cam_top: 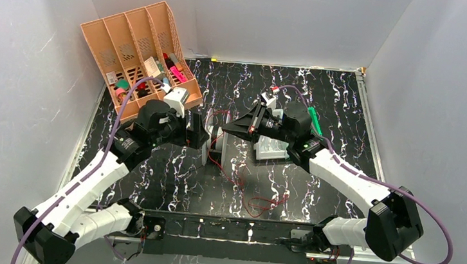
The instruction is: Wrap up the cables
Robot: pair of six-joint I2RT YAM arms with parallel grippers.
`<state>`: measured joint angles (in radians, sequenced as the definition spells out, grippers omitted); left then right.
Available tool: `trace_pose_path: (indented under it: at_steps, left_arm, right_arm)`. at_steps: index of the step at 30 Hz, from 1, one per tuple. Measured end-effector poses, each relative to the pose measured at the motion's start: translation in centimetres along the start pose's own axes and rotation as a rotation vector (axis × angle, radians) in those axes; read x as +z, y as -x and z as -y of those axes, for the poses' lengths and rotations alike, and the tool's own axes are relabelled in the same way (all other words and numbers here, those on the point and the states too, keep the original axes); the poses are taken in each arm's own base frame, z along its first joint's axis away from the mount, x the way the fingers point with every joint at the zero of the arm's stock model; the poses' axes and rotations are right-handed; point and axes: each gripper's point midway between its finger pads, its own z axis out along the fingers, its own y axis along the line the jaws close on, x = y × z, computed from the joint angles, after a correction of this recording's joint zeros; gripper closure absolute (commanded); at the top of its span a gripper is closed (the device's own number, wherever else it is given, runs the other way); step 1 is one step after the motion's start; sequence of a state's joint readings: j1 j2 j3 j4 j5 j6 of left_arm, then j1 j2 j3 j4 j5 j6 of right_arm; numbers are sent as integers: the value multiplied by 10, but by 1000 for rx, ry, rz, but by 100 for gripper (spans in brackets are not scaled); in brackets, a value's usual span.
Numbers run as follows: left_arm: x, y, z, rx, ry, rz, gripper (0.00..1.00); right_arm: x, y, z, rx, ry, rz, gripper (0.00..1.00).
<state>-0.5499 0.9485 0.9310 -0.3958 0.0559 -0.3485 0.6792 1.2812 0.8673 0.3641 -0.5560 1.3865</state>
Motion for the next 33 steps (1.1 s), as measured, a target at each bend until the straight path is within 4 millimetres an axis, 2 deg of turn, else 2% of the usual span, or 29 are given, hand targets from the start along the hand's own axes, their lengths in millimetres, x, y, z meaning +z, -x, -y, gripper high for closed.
trace_pose_path:
  at_steps: [6, 12, 16, 22, 33]
  left_arm:
    - [12, 7, 9, 2, -51, 19, 2]
    - [28, 9, 9, -1, -47, 18, 6]
    - [40, 5, 5, -3, -29, -6, 14]
    - [53, 4, 3, 9, -8, -34, 19]
    - [57, 0, 6, 85, 36, -53, 30]
  right_arm:
    - [1, 1, -2, 13, 23, 8, 100]
    - [5, 2, 14, 56, 10, 6, 100]
    - [6, 2, 24, 82, -6, 6, 100]
    - [6, 3, 24, 80, 4, 13, 100]
    - [5, 10, 35, 118, -9, 62, 100]
